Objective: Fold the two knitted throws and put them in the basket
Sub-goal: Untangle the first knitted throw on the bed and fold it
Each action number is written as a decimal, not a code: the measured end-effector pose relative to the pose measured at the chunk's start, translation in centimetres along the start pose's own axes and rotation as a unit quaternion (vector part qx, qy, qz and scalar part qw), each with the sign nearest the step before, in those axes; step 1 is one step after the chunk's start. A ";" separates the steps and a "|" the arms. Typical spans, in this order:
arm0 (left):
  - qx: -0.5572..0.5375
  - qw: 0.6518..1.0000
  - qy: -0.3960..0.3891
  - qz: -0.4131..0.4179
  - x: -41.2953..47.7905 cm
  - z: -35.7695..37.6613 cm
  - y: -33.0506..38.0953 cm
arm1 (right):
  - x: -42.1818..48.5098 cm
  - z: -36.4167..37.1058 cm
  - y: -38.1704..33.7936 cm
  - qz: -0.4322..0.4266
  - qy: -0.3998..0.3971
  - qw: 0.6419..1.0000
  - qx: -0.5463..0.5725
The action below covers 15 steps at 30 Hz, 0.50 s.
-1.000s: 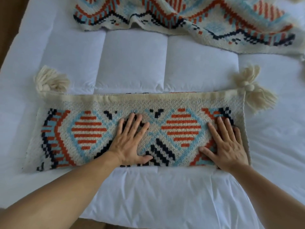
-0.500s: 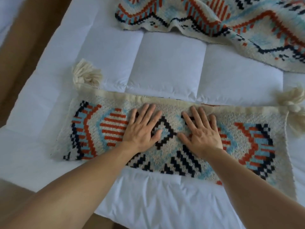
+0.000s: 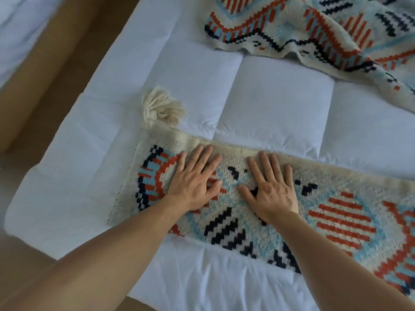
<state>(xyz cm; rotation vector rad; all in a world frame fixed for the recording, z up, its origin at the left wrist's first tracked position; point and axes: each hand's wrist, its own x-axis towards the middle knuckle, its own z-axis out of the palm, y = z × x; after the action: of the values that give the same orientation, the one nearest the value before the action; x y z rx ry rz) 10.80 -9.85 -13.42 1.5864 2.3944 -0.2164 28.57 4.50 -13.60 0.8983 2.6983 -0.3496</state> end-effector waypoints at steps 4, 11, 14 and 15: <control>0.004 1.000 0.005 -0.028 0.5 -0.1 -3.7 | 0.5 -0.7 -1.0 0.052 -0.029 0.998 -0.003; -0.083 0.989 0.086 -0.090 0.4 -1.7 -8.6 | 2.8 -2.1 -5.1 0.045 -0.001 0.998 0.041; -0.227 0.919 0.165 -0.277 0.7 -2.3 -11.9 | 4.6 -2.6 -7.1 0.025 0.036 0.996 0.073; -0.287 0.882 0.175 -0.330 0.9 -2.4 -12.8 | 4.9 -2.8 -7.5 0.021 0.055 0.995 0.082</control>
<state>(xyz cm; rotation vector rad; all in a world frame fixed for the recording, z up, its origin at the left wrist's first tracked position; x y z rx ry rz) -1.61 -13.45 -11.62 0.5454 2.8074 0.6596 19.71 2.20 -11.61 1.0463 2.7776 -0.5345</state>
